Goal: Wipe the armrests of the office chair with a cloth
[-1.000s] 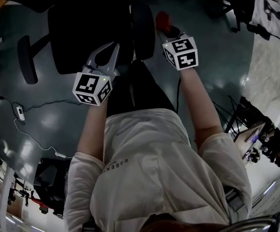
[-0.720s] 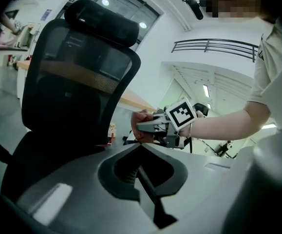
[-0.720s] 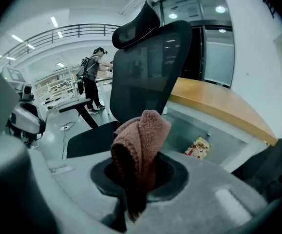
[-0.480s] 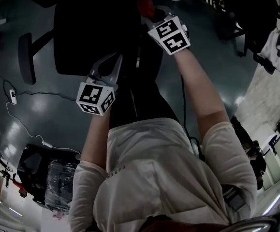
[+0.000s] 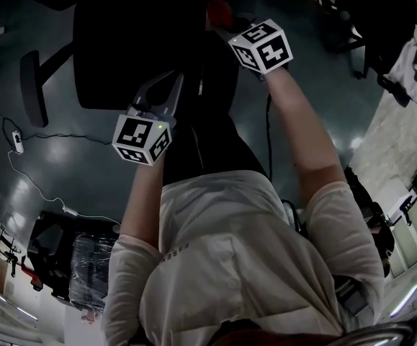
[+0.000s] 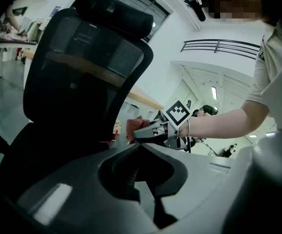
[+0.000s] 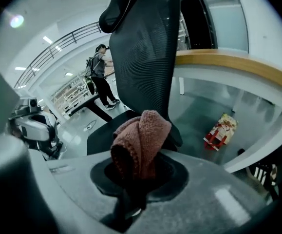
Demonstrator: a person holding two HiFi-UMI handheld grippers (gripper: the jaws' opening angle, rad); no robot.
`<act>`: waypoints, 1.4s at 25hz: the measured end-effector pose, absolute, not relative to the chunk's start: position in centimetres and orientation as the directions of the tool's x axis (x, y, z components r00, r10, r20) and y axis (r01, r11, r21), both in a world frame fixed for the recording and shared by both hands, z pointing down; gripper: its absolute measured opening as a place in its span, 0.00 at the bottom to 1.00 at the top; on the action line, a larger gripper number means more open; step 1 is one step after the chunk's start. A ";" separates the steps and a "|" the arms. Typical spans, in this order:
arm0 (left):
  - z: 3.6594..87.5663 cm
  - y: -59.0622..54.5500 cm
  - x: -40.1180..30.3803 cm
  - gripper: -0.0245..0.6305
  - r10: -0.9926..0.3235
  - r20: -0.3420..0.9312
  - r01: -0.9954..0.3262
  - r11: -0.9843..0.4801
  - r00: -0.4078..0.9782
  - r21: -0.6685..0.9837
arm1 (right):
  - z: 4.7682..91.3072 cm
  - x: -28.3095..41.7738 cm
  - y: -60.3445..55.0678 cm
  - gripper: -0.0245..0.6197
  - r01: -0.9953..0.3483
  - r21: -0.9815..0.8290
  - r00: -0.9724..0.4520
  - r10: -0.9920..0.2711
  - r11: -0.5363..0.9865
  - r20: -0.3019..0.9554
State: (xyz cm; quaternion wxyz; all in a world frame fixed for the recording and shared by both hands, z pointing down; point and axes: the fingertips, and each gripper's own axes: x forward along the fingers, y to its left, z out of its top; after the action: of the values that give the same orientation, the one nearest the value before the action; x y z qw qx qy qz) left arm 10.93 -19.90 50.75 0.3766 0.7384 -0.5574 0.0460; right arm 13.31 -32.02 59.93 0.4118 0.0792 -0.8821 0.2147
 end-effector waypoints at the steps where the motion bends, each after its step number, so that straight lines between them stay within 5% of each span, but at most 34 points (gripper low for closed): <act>1: 50.7 -20.0 11.3 0.06 -0.783 0.489 -0.856 -0.104 0.384 0.506 | 59.8 13.8 -32.1 0.11 -0.329 -0.327 -0.654 0.036 0.886 0.756; 35: 50.2 -15.4 17.1 0.06 -0.654 0.460 -0.780 -0.349 0.600 0.520 | 57.0 24.6 -23.4 0.11 -0.656 -0.483 -0.716 -0.276 0.580 0.641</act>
State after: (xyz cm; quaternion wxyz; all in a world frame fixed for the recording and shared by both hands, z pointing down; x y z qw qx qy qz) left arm 17.06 -15.40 50.18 0.3645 0.8167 -0.4390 0.0859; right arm 24.61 -23.35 57.03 0.2589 0.2739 -0.8504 0.3672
